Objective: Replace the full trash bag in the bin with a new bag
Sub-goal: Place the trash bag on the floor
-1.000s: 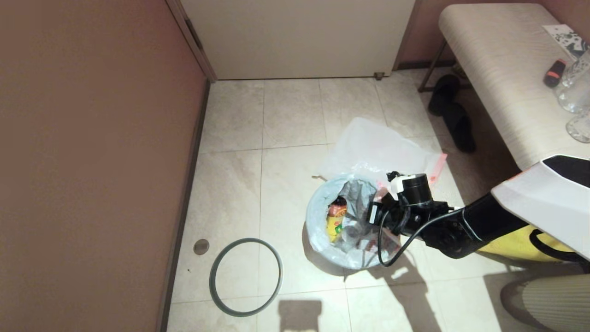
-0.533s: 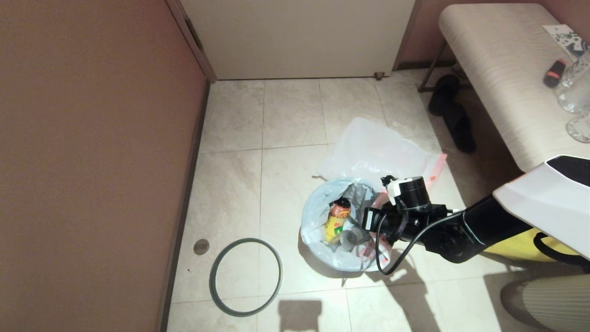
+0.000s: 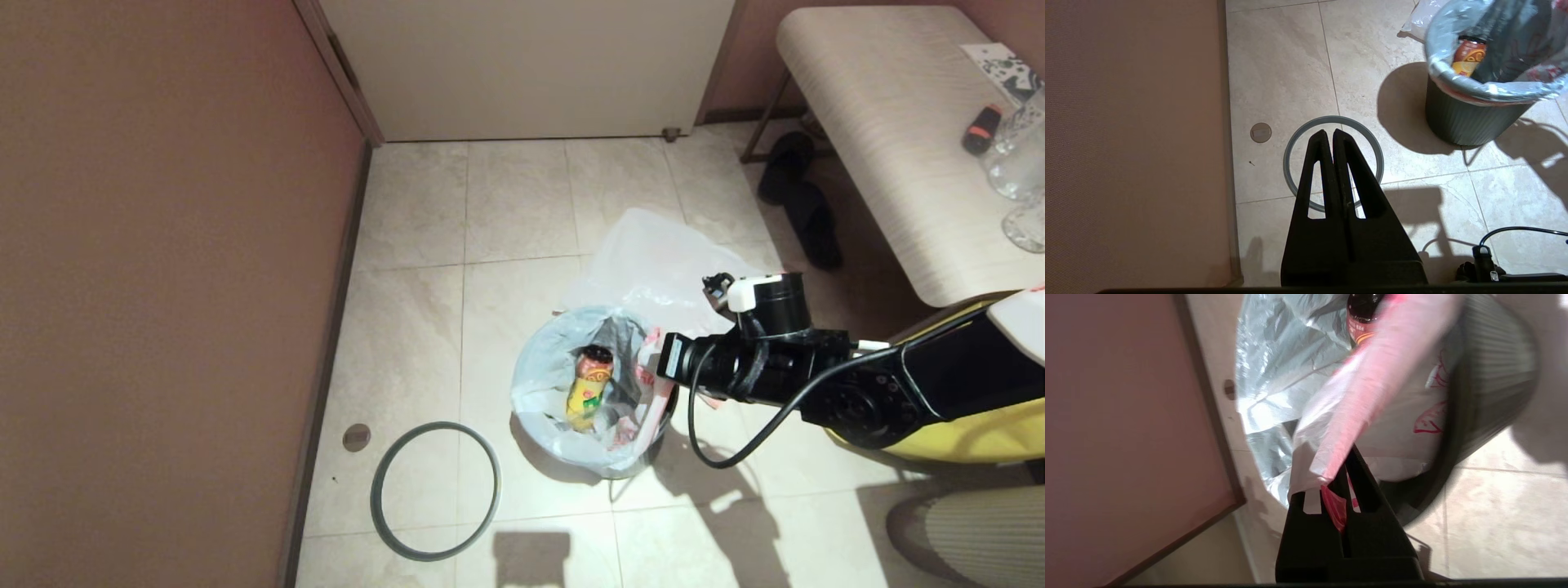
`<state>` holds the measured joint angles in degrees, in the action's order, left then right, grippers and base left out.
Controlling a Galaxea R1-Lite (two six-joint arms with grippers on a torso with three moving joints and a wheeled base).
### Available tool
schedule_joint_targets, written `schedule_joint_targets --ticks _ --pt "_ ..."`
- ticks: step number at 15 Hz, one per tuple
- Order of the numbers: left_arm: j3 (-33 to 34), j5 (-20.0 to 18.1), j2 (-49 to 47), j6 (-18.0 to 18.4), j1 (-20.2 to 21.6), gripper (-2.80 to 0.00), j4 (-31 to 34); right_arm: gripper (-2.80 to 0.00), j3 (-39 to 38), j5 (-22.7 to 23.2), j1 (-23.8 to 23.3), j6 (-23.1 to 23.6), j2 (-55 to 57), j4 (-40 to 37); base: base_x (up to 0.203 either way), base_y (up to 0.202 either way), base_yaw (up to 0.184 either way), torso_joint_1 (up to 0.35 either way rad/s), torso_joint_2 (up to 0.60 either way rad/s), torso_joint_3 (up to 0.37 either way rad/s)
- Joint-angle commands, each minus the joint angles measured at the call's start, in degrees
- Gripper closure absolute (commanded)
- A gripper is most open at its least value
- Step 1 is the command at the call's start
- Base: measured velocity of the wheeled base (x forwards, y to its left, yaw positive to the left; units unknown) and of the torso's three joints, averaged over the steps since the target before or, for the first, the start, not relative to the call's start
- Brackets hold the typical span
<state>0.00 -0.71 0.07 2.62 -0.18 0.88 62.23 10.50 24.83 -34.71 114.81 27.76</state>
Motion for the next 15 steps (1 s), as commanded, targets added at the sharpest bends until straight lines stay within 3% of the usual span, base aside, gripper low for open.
schedule_joint_targets --ticks 1,5,8,11,13,15 --pt "0.0 0.0 -0.1 0.0 0.0 0.00 0.0 0.00 0.0 0.8 -0.2 -0.3 -0.8 0.2 0.000 0.000 0.000 0.000 0.00 0.000" --pt "0.0 0.0 -0.1 0.0 0.0 0.00 0.0 0.00 -2.3 0.1 -3.2 5.9 5.1 0.0 0.000 0.000 0.000 0.000 0.00 0.000" --pt "0.0 0.0 -0.1 0.0 0.0 0.00 0.0 0.00 -0.4 -0.8 -4.1 8.1 9.2 0.0 0.000 0.000 0.000 0.000 0.00 0.000" --pt "0.0 0.0 -0.1 0.0 0.0 0.00 0.0 0.00 1.0 -1.5 1.5 8.7 8.4 -0.6 0.000 0.000 0.000 0.000 0.00 0.000" --pt "0.0 0.0 -0.1 0.0 0.0 0.00 0.0 0.00 1.2 -5.8 5.3 11.7 11.0 -0.9 0.000 0.000 0.000 0.000 0.00 0.000" --pt "0.0 0.0 -0.1 0.0 0.0 0.00 0.0 0.00 2.0 -9.9 6.1 14.7 14.2 0.3 0.000 0.000 0.000 0.000 0.00 0.000"
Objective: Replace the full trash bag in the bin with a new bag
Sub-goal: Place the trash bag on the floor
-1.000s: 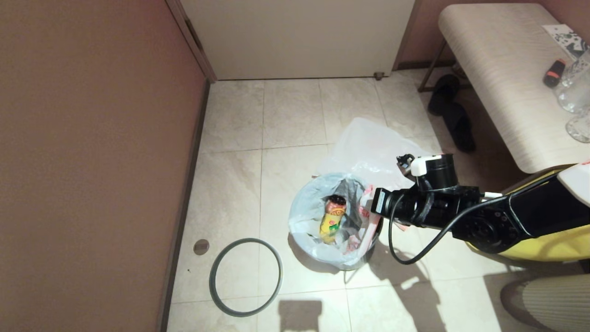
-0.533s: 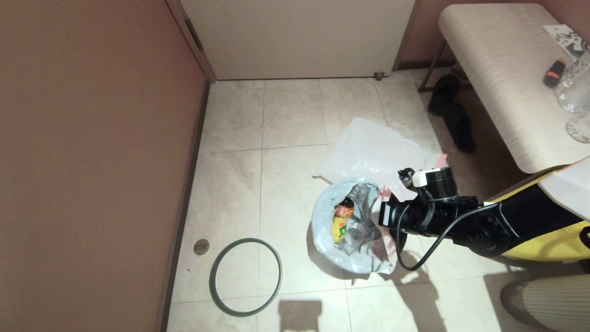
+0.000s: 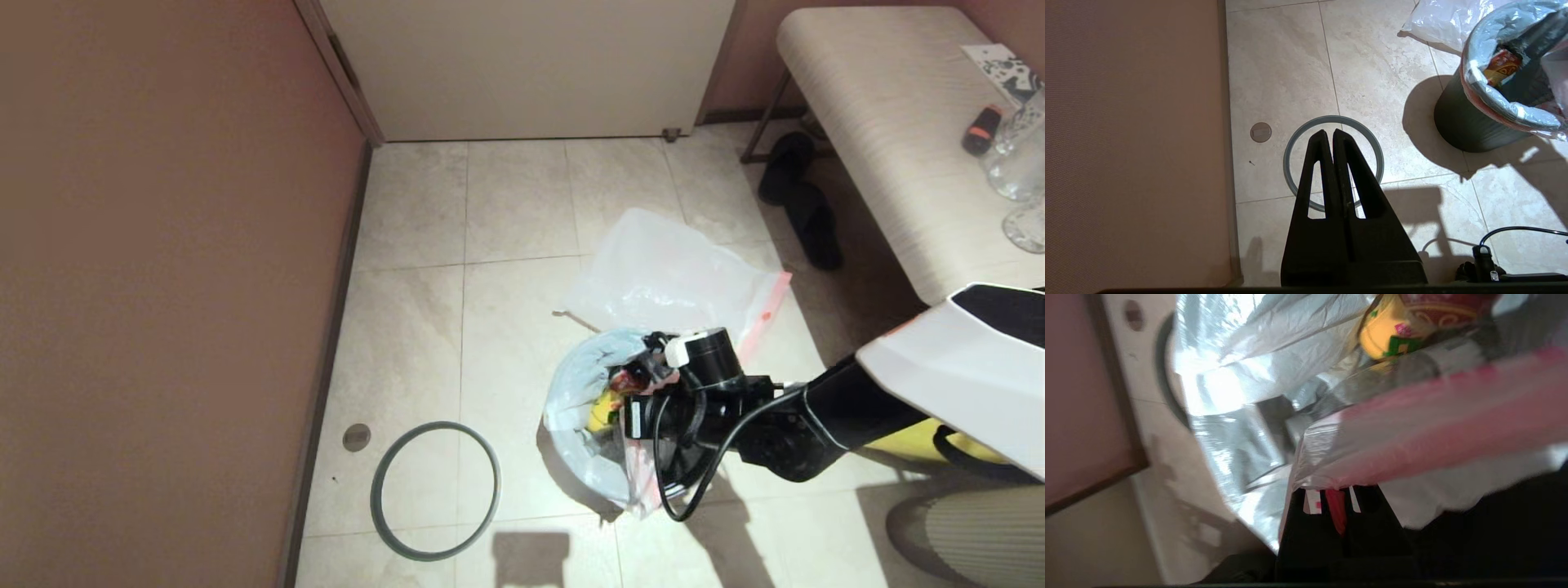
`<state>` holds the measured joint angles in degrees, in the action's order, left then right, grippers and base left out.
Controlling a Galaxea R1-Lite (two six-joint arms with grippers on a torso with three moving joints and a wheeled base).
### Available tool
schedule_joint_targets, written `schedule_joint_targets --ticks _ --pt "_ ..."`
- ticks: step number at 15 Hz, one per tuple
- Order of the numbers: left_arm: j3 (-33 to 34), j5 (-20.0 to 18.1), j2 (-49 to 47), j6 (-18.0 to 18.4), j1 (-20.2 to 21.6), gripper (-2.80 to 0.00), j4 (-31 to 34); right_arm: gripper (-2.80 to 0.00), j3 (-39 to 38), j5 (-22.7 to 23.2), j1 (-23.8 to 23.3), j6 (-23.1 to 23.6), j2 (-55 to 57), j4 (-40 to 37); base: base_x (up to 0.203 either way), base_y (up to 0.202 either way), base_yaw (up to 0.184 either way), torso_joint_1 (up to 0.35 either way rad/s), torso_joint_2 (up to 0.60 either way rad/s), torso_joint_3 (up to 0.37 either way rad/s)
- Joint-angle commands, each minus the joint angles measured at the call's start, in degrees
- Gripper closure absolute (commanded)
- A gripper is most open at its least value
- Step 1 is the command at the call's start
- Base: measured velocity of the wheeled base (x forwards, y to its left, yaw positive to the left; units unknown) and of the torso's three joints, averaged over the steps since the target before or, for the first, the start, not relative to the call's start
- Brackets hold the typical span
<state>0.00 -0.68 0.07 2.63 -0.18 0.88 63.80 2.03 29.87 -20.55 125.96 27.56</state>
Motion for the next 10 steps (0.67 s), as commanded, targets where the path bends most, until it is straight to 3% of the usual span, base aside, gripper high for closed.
schedule_joint_targets --ticks 1,7,10 --pt "0.0 0.0 -0.1 0.0 0.0 0.00 0.0 0.00 0.6 -1.6 1.2 0.2 2.0 0.7 0.000 0.000 0.000 0.000 0.00 0.000" --pt "0.0 0.0 -0.1 0.0 0.0 0.00 0.0 0.00 1.1 -0.2 -0.1 -0.7 -11.1 -3.3 0.000 0.000 0.000 0.000 0.00 0.000" --pt "0.0 0.0 -0.1 0.0 0.0 0.00 0.0 0.00 1.2 0.0 -0.9 -0.5 -2.9 -2.5 0.000 0.000 0.000 0.000 0.00 0.000"
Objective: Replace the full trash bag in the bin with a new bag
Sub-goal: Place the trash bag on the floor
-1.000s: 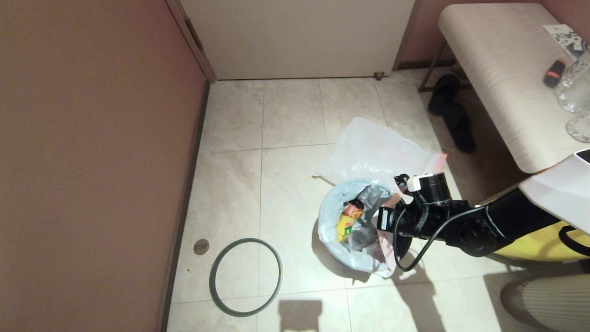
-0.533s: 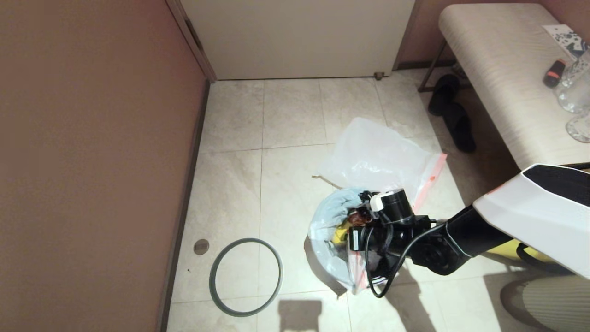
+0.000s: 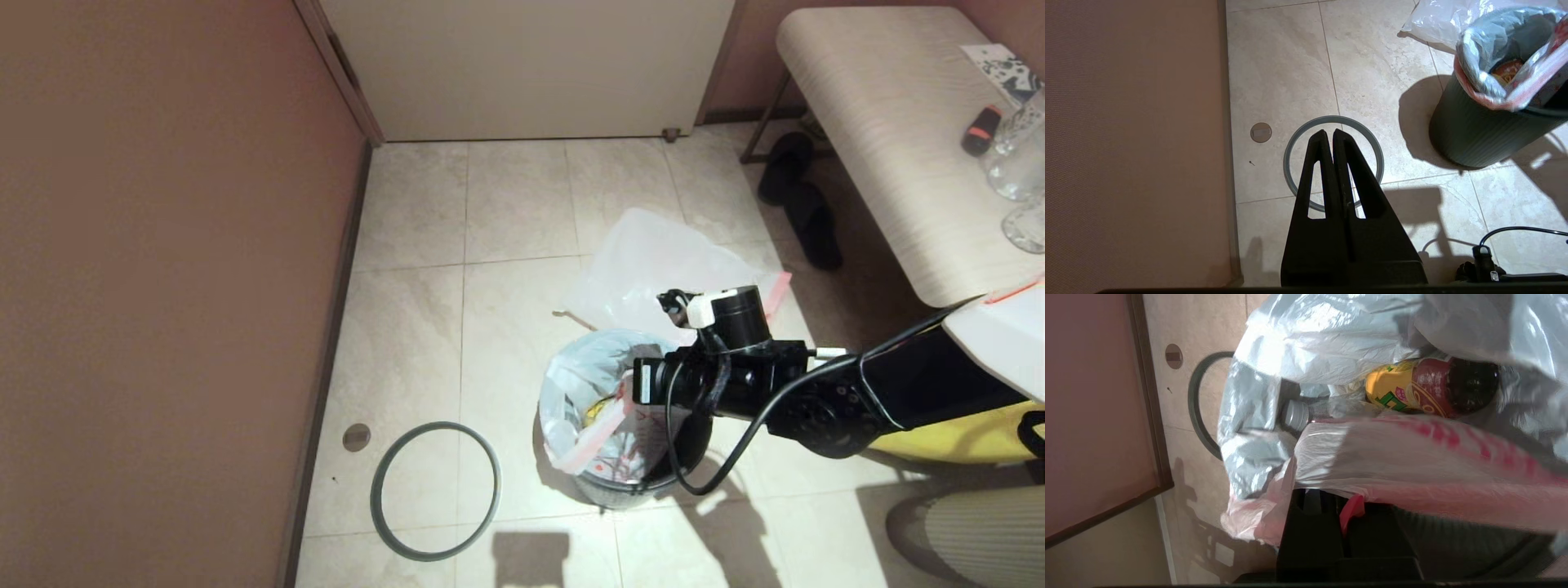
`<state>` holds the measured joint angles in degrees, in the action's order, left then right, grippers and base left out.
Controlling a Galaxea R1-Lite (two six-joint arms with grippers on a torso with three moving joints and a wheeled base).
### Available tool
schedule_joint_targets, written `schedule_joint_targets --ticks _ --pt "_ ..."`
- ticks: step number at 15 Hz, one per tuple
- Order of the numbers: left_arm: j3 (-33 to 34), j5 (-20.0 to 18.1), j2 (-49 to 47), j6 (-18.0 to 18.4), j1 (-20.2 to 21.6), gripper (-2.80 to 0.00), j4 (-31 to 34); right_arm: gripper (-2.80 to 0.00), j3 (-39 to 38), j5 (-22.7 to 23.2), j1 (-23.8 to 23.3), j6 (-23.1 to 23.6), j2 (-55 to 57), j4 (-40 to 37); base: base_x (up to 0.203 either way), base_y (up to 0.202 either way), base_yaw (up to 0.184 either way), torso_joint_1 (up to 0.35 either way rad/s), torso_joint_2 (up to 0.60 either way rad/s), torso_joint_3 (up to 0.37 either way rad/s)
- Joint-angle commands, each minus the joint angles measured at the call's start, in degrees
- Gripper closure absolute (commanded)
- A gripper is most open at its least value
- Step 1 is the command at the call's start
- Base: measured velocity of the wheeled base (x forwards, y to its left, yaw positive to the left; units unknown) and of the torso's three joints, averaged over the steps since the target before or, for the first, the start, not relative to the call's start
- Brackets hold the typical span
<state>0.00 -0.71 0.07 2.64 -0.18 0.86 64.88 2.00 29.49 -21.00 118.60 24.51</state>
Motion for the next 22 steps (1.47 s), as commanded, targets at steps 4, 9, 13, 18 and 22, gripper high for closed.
schedule_joint_targets --ticks 4,9,13,18,22 --pt "0.0 0.0 -0.1 0.0 0.0 0.00 0.0 0.00 2.3 0.2 -2.0 0.0 14.4 6.0 0.000 0.000 0.000 0.000 0.00 0.000" --pt "0.0 0.0 -0.1 0.0 0.0 0.00 0.0 0.00 6.6 0.1 -1.0 0.6 7.9 1.5 0.000 0.000 0.000 0.000 0.00 0.000" --pt "0.0 0.0 -0.1 0.0 0.0 0.00 0.0 0.00 6.6 0.0 1.9 0.6 -5.4 -7.1 0.000 0.000 0.000 0.000 0.00 0.000" --pt "0.0 0.0 -0.1 0.0 0.0 0.00 0.0 0.00 6.1 -2.6 4.8 -3.4 -16.1 -17.9 0.000 0.000 0.000 0.000 0.00 0.000" --pt "0.0 0.0 -0.1 0.0 0.0 0.00 0.0 0.00 8.1 -2.8 5.2 -3.4 -19.5 -19.7 0.000 0.000 0.000 0.000 0.00 0.000"
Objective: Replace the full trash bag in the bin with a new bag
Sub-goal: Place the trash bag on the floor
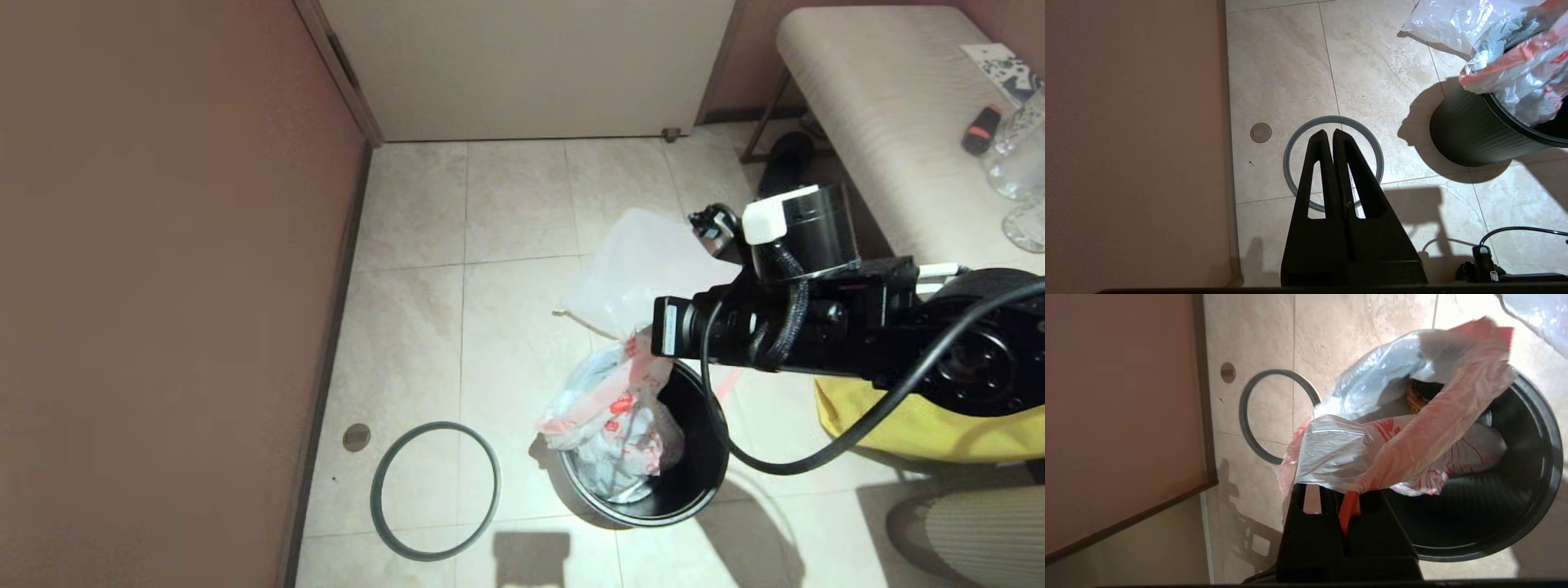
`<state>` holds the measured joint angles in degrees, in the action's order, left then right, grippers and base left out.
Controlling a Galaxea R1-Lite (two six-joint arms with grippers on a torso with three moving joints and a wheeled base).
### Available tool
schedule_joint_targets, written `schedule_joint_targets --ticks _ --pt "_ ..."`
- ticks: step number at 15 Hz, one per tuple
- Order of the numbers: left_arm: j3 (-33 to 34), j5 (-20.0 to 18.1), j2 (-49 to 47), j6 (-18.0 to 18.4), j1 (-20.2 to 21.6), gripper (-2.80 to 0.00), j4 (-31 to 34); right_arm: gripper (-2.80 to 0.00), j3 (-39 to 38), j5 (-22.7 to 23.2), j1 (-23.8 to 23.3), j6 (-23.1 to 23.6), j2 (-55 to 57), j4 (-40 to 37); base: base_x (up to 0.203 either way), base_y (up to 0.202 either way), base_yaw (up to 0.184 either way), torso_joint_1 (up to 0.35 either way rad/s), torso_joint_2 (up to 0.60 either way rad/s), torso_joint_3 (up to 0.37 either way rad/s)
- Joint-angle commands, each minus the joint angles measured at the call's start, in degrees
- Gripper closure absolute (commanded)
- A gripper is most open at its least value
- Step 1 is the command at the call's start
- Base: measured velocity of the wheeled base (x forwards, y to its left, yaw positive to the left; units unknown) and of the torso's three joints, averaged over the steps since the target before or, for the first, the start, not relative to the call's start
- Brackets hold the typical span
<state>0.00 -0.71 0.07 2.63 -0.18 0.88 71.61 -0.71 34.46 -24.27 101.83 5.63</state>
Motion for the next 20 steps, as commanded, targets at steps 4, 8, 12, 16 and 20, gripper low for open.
schedule_joint_targets --ticks 4,8,12,16,20 --pt "0.0 0.0 -0.1 0.0 0.0 0.00 0.0 0.00 7.0 0.2 0.4 0.0 -9.2 -6.6 0.000 0.000 0.000 0.000 0.00 0.000" --pt "0.0 0.0 -0.1 0.0 0.0 0.00 0.0 0.00 15.3 0.1 0.0 0.1 -14.2 -14.6 0.000 0.000 0.000 0.000 0.00 0.000" --pt "0.0 0.0 -0.1 0.0 0.0 0.00 0.0 0.00 29.4 0.1 -3.4 0.7 -15.7 -21.6 0.000 0.000 0.000 0.000 0.00 0.000" --pt "0.0 0.0 -0.1 0.0 0.0 0.00 0.0 0.00 41.0 0.1 -12.8 7.4 -12.3 -22.9 0.000 0.000 0.000 0.000 0.00 0.000" --pt "0.0 0.0 -0.1 0.0 0.0 0.00 0.0 0.00 41.3 -2.7 -22.8 10.4 -10.4 -15.9 0.000 0.000 0.000 0.000 0.00 0.000"
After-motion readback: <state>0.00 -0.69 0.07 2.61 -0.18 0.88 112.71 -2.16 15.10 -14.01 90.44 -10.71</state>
